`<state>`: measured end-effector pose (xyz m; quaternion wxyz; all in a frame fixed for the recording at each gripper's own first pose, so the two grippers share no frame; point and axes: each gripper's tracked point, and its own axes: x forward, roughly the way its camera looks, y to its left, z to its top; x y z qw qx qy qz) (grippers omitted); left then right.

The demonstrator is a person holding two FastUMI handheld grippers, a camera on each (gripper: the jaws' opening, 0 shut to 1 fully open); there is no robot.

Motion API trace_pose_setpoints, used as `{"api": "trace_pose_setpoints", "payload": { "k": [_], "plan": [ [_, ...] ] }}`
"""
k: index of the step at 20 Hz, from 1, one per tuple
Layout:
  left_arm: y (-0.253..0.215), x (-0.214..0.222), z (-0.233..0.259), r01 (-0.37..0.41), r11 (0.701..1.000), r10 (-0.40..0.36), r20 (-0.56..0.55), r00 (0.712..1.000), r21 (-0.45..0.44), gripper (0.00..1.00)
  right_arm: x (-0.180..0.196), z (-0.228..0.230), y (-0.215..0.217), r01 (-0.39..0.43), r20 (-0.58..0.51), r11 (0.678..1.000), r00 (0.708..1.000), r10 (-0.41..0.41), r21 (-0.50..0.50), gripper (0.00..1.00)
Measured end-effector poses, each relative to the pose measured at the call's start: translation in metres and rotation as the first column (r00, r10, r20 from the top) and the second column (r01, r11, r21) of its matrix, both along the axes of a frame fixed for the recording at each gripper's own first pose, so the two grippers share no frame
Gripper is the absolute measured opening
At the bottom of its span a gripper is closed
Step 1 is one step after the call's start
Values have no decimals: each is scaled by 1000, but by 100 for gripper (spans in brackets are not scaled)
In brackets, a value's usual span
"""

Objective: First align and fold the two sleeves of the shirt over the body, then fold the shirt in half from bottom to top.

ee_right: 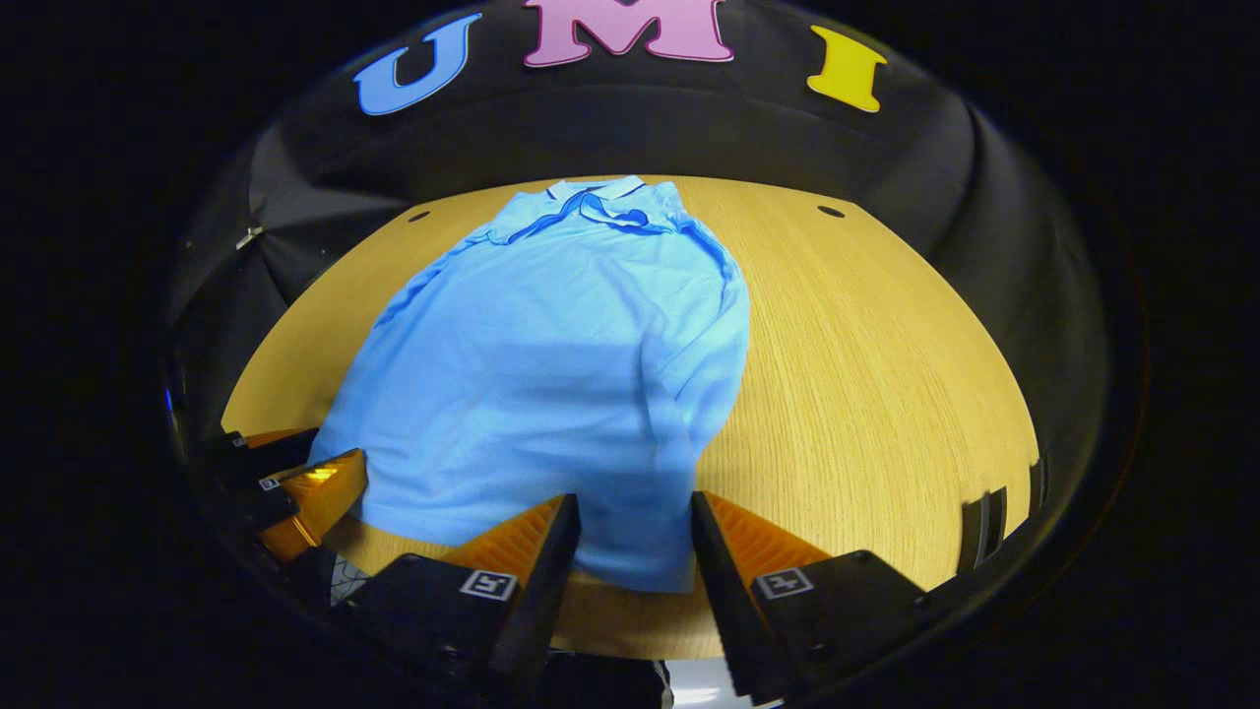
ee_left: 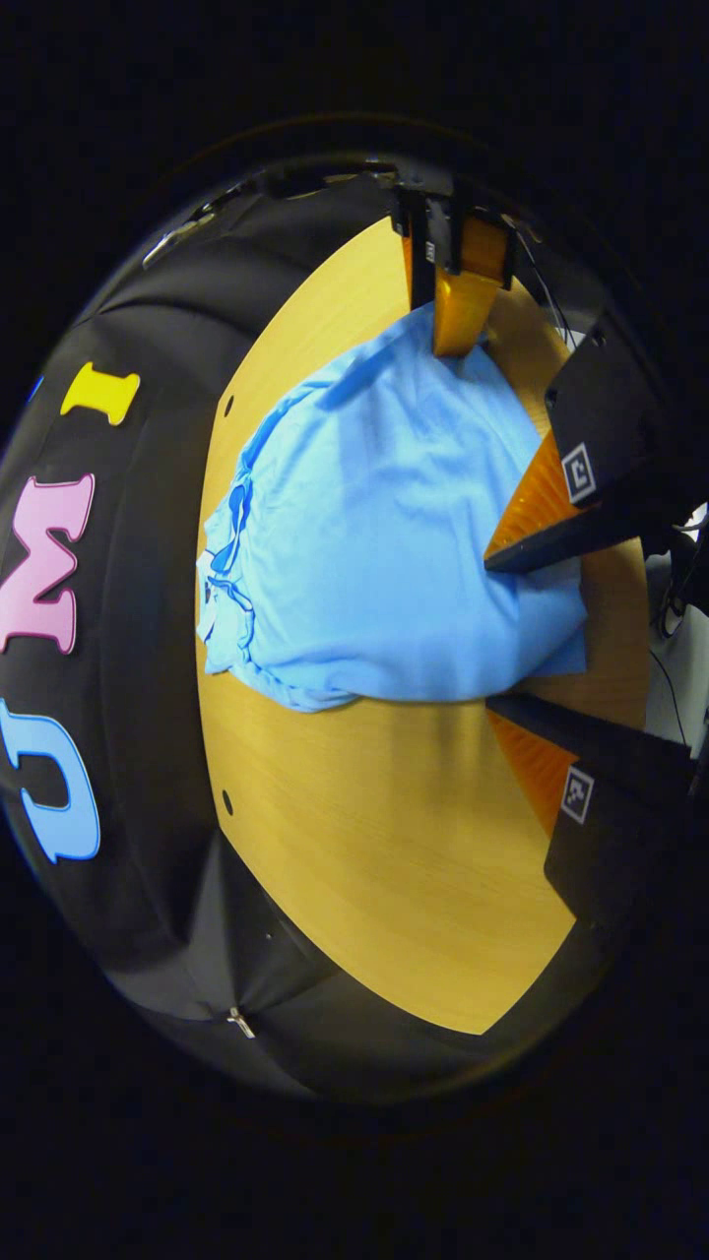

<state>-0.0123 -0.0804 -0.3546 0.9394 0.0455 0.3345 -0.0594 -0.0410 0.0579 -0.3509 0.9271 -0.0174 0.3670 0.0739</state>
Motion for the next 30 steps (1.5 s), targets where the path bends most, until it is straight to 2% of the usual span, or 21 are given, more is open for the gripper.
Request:
{"api": "trace_pose_setpoints", "payload": {
  "k": [1, 2, 3, 4, 5, 6, 9, 12, 14, 17, 22, 26, 30],
  "plan": [
    [-3, 0, -1, 11, 1000, -11, 7, 1000, 1, 76, 1, 0, 0, -4, 0, 1000, 1000, 4, -1, 65],
    [-6, 0, 0, 28, 1000, -28, 18, 999, -2, 65, 2, 1, 0, -4, 1, 1000, 1000, 4, 11, 57],
    [-11, -2, -1, 45, 999, -44, 25, 999, -5, 59, 3, 1, 1, 7, -4, 1000, 1000, -7, 29, 39],
    [-15, -3, -1, 63, 998, -63, 33, 997, -4, 39, 3, 2, 1, 18, -13, 999, 1000, -17, 42, 20],
    [-20, -4, -1, 86, 996, -86, 30, 996, 1, 39, 3, 0, 2, 19, -22, 999, 1000, -18, 42, 12],
    [-19, -4, -3, 92, 996, -92, 16, 996, 9, 21, 2, 1, 3, 2, -34, 1000, 999, -1, 31, 11],
    [-20, -3, -1, 77, 997, -78, -32, 996, -14, 8, 0, 1, 6, -48, -83, 998, 995, 51, 36, 7],
    [-20, -3, 0, 60, 997, -63, -46, 997, -57, 7, 0, 1, 5, -65, -133, 995, 988, 75, 79, 6],
    [-20, -2, -1, 51, 997, -54, -61, 997, -60, 7, 2, 2, 4, -45, -162, 993, 985, 62, 110, 6],
    [-20, -1, 1, 26, 997, -31, -78, 996, -68, 7, 1, 2, 5, -56, -202, 989, 976, 83, 136, 5],
    [-22, -1, 4, -17, 995, 4, -128, 992, -103, 6, 3, 2, 6, -111, -248, 986, 959, 140, 124, 5],
    [-18, 12, 24, -66, 985, 45, -132, 990, -159, 6, 7, 8, 5, -135, -269, 981, 948, 169, 140, 5],
    [-21, 28, 41, -59, 990, 44, -112, 993, -130, 6, 16, 19, 10, -171, -259, 975, 944, 203, 142, 5]
  ]
}}
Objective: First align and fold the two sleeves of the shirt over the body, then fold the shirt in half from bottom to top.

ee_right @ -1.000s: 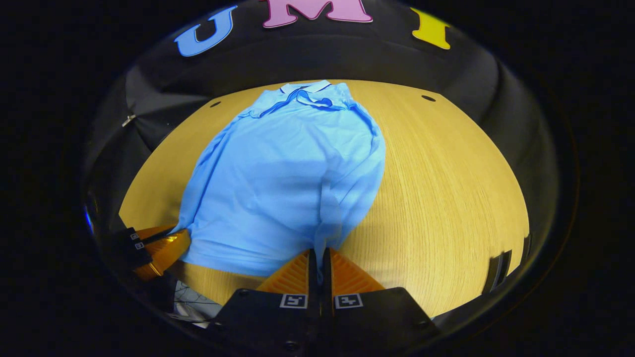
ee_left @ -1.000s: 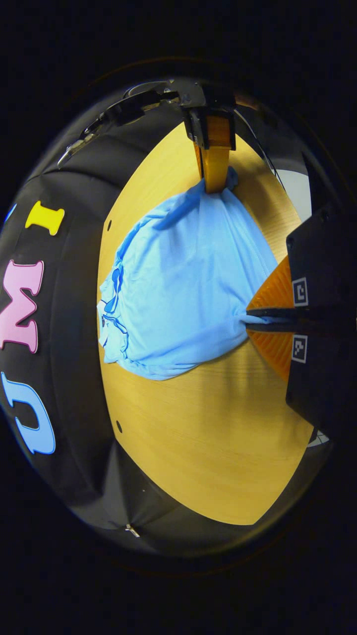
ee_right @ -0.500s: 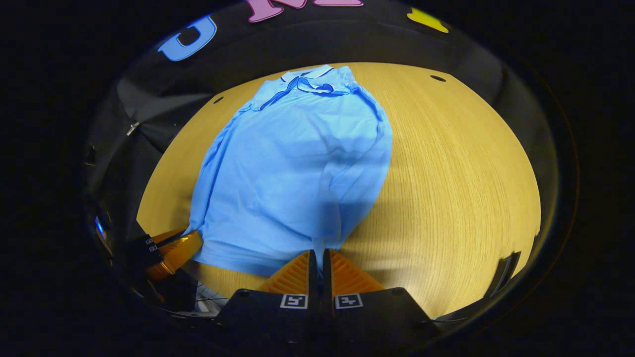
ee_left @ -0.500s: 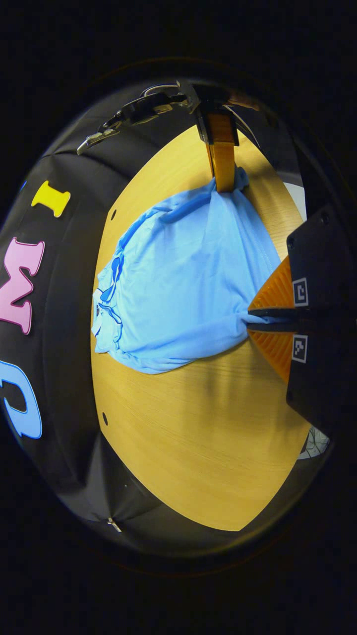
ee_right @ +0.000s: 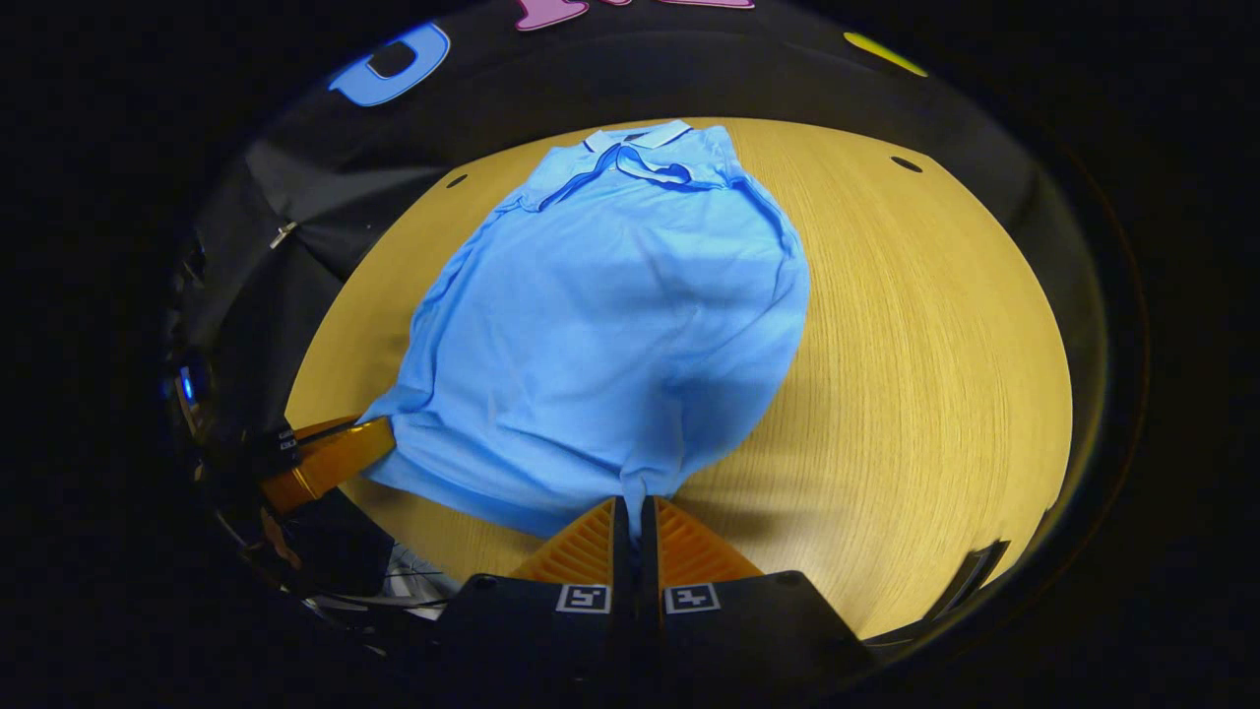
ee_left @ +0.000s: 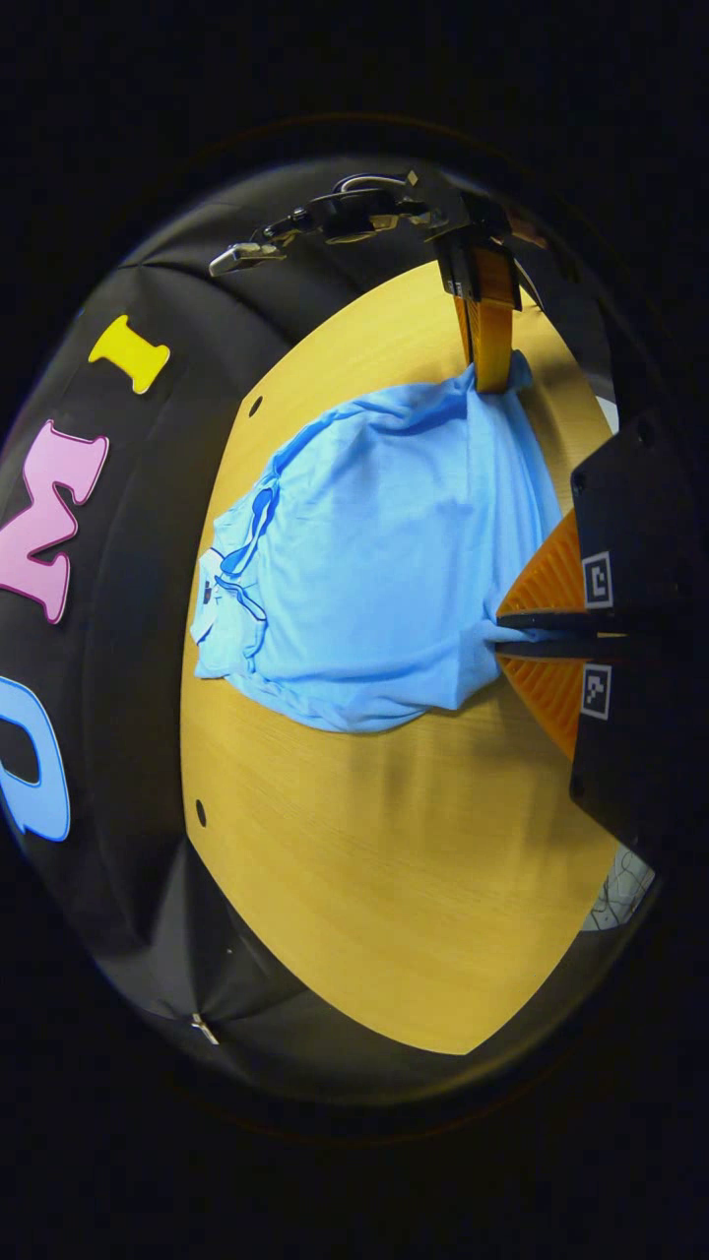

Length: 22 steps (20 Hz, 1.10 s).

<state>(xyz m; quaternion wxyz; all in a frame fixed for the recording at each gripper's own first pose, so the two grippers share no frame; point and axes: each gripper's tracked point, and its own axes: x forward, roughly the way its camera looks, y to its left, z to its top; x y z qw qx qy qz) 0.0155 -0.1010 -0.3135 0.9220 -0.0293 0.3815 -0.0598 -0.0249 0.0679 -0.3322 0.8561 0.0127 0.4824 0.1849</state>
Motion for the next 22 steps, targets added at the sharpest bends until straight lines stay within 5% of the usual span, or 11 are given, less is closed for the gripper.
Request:
{"api": "trace_pose_setpoints", "payload": {
  "k": [11, 22],
  "plan": [
    [-5, 66, 93, -10, 1000, 6, 125, 992, 29, 6, 84, 90, 13, -20, 136, 996, 991, 8, 87, 5],
    [-8, 183, 176, -10, 1000, 3, 274, 962, 23, 6, 200, 155, 37, -101, 321, 992, 944, 73, 72, 5]
  ]
}}
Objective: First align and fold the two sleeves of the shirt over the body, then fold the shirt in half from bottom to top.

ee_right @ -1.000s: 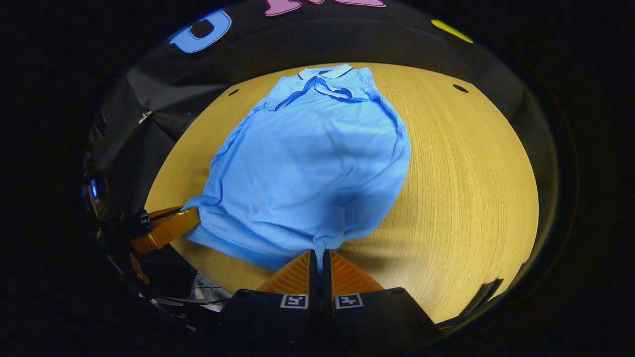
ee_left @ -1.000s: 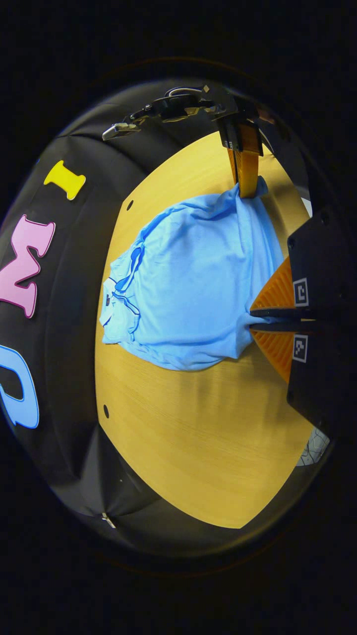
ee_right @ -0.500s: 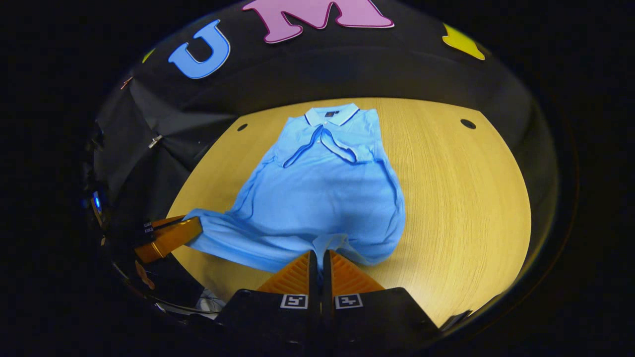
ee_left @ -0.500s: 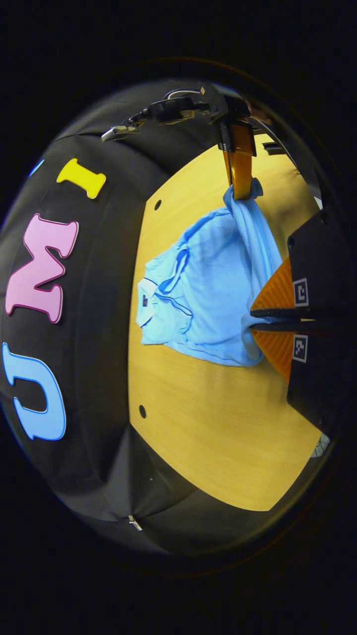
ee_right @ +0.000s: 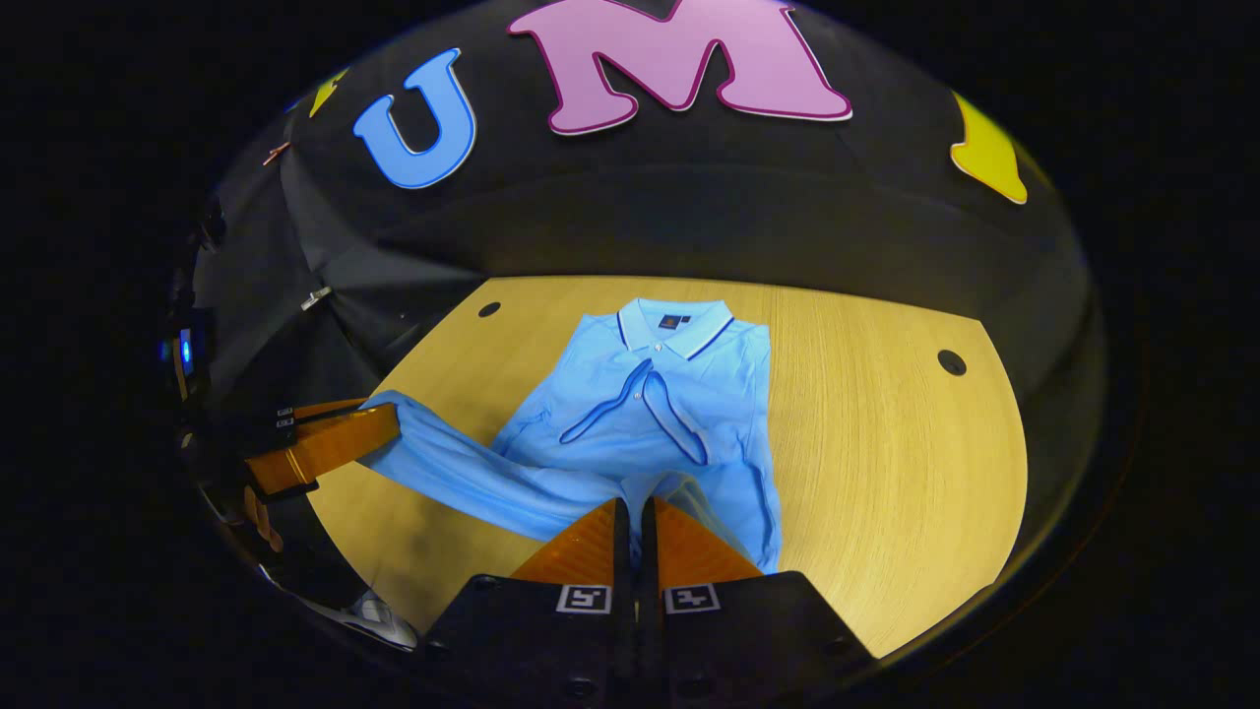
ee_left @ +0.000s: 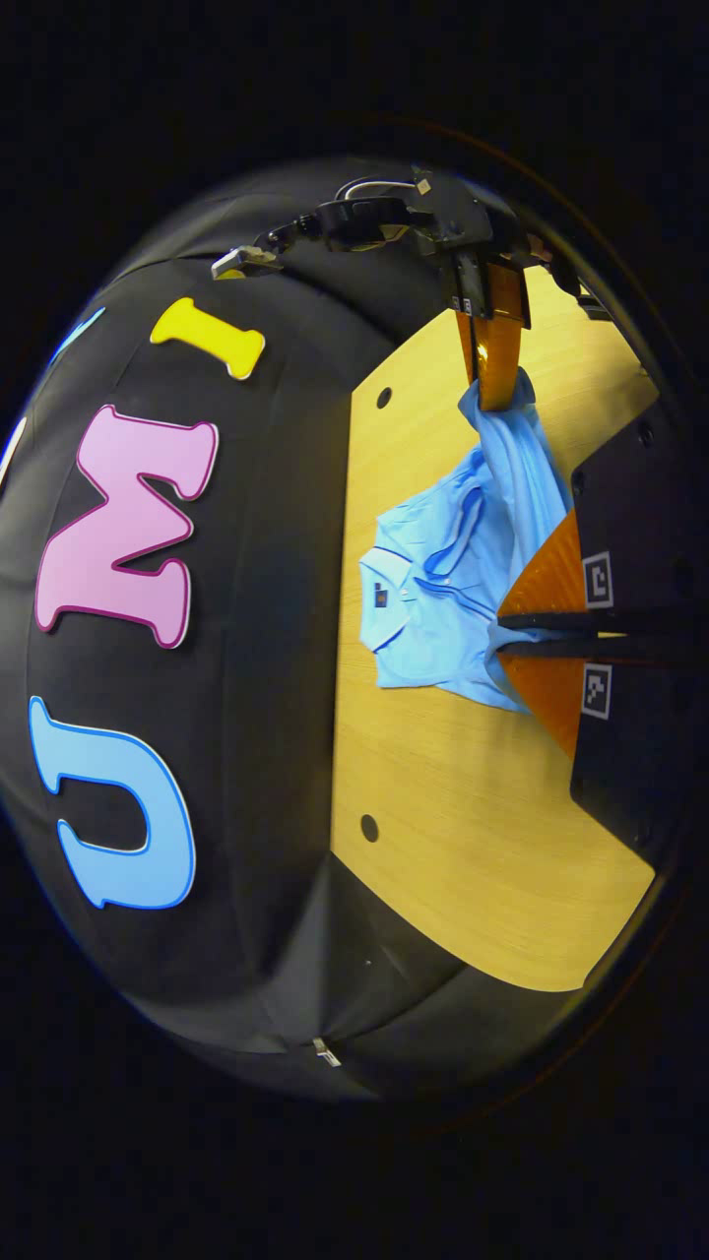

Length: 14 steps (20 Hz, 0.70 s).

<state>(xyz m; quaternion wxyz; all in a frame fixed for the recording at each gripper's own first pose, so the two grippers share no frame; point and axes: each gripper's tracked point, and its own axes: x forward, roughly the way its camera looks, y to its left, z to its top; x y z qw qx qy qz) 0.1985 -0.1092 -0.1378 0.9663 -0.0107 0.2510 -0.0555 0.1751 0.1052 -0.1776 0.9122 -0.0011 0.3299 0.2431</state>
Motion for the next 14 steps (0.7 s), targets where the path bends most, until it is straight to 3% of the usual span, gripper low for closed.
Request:
{"api": "trace_pose_setpoints", "payload": {
  "k": [9, 14],
  "plan": [
    [10, 107, 6, -9, 1000, 8, 48, 999, 12, 6, 107, 17, 18, 14, 83, 1000, 996, -15, 23, 5],
    [13, 176, 15, 2, 997, -12, 120, 993, 78, 6, 169, 25, 31, 23, 150, 999, 988, -27, 29, 5]
  ]
}}
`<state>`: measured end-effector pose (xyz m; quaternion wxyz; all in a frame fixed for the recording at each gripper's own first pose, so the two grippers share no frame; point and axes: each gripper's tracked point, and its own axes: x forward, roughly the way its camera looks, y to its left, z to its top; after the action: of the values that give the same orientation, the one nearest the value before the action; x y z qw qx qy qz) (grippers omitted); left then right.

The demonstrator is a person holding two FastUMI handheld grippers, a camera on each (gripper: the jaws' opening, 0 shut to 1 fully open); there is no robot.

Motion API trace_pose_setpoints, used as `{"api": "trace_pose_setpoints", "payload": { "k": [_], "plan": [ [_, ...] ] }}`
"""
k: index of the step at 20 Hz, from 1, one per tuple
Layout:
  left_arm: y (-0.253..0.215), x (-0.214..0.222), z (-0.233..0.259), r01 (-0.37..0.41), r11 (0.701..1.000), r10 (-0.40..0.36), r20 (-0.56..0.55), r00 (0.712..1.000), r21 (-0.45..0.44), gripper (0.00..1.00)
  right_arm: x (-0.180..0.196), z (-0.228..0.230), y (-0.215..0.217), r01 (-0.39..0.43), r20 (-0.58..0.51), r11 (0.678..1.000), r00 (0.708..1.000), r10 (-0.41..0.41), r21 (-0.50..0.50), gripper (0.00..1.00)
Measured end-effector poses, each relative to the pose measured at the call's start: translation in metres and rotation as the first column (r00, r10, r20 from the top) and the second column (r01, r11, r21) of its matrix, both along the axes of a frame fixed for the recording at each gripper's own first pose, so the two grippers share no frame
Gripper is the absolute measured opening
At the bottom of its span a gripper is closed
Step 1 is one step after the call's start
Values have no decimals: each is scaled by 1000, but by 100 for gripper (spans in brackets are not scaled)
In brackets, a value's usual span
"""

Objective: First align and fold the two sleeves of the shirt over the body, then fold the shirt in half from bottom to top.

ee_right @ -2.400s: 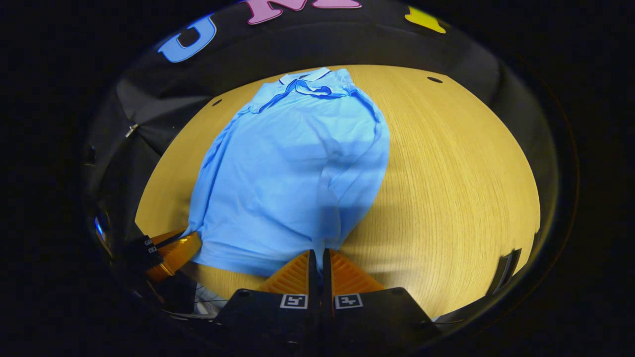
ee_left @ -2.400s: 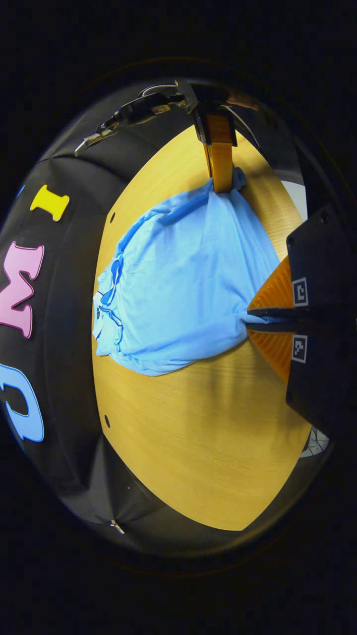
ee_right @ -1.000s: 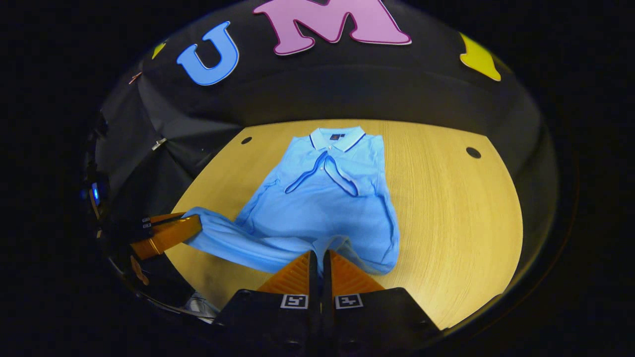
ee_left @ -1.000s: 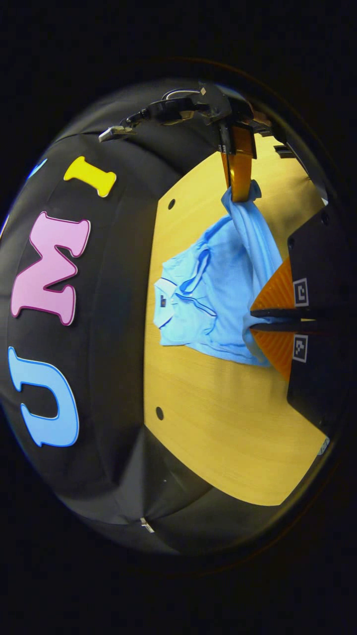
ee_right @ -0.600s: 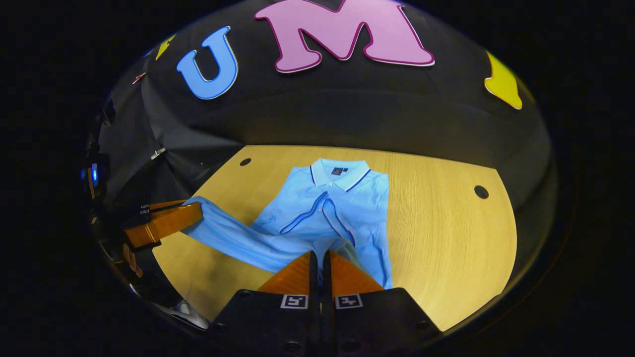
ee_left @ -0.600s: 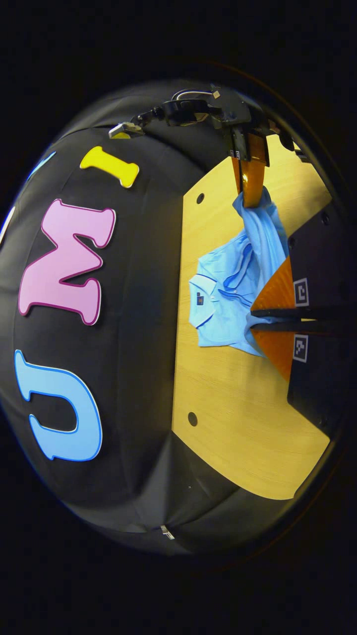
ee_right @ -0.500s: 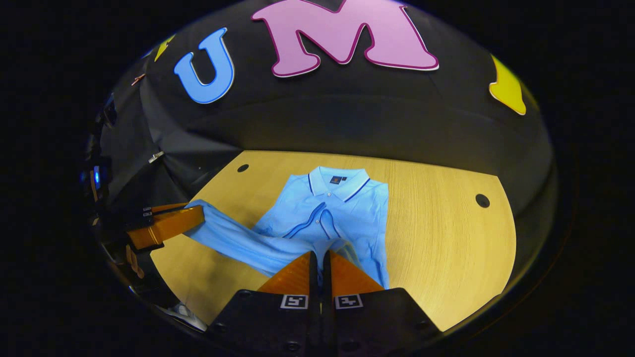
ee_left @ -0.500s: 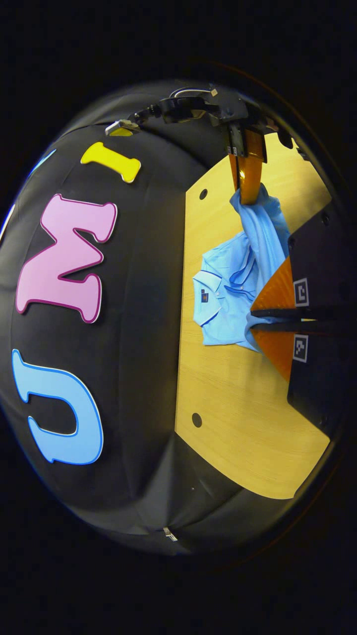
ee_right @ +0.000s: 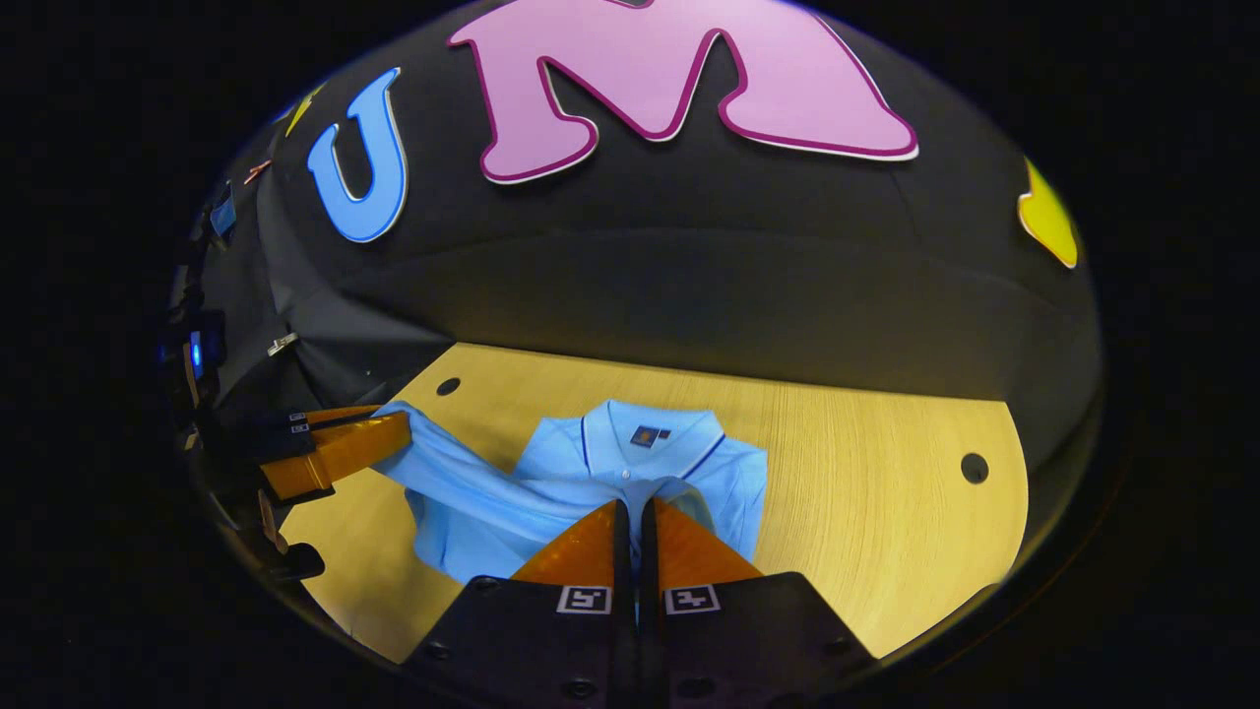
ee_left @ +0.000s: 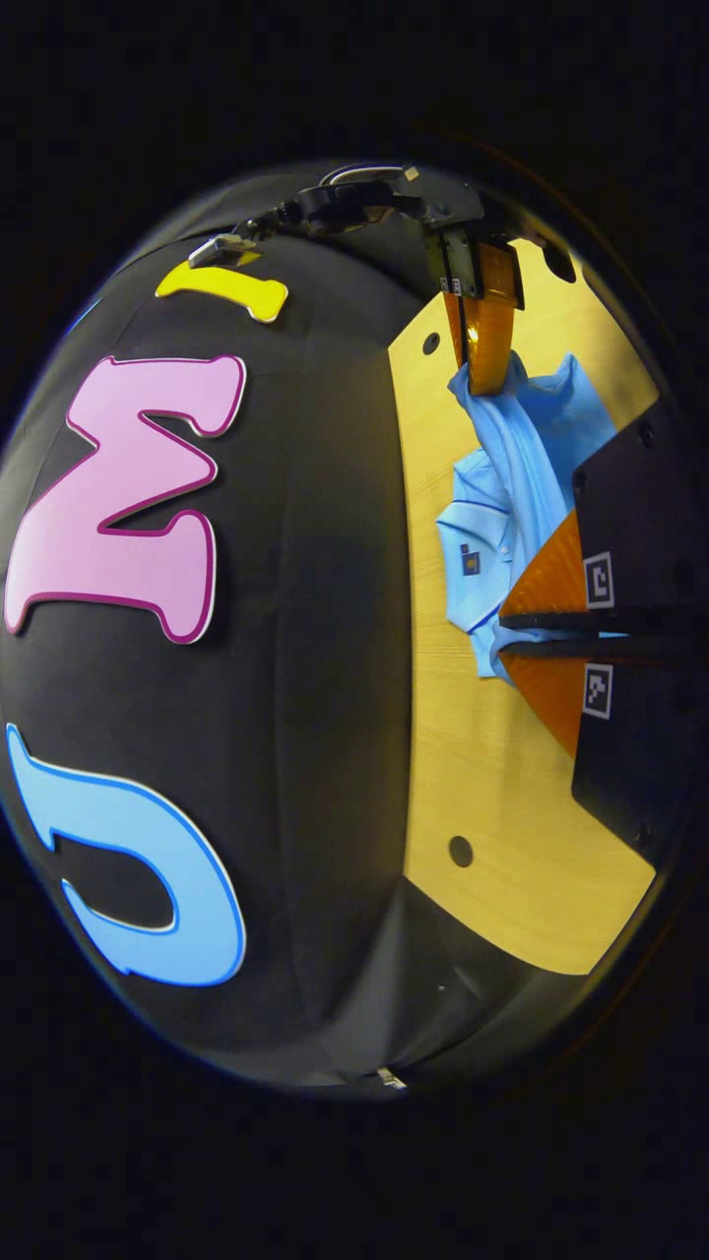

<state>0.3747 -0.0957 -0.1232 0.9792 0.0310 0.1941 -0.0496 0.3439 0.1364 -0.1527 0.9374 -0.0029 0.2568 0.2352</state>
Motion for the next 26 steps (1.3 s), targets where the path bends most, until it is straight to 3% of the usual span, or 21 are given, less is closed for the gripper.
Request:
{"api": "trace_pose_setpoints", "payload": {
  "k": [6, 8, 9, 14, 19, 21, 22, 26],
  "plan": [
    [-1, 73, -23, -13, 999, 14, 35, 999, -44, 6, 72, -20, 1, 70, 16, 996, 997, -71, 48, 5],
    [-1, 98, -34, -7, 997, 10, 42, 999, -76, 10, 97, -30, -3, 103, 9, 992, 994, -104, 72, 5],
    [-2, 110, -40, -1, 995, 5, 43, 999, -97, 6, 107, -36, -6, 120, 10, 990, 993, -122, 76, 5],
    [-3, 156, -80, -32, 985, 42, 60, 997, -167, 6, 151, -64, -6, 183, 41, 982, 982, -186, 50, 5],
    [6, 163, -104, -62, 996, 64, 31, 997, -64, 12, 147, -78, -2, 175, 36, 984, 984, -174, -17, 8],
    [7, 161, -98, -63, 997, 65, 34, 997, -49, 19, 144, -72, -9, 188, 66, 982, 980, -185, -31, 19],
    [5, 157, -92, -63, 996, 66, 40, 997, -65, 35, 140, -64, -10, 191, 78, 982, 979, -189, -14, 22],
    [8, 133, -50, -71, 993, 80, 89, 993, -98, 98, 117, -29, -19, 219, 144, 976, 965, -217, 3, 100]
  ]
}}
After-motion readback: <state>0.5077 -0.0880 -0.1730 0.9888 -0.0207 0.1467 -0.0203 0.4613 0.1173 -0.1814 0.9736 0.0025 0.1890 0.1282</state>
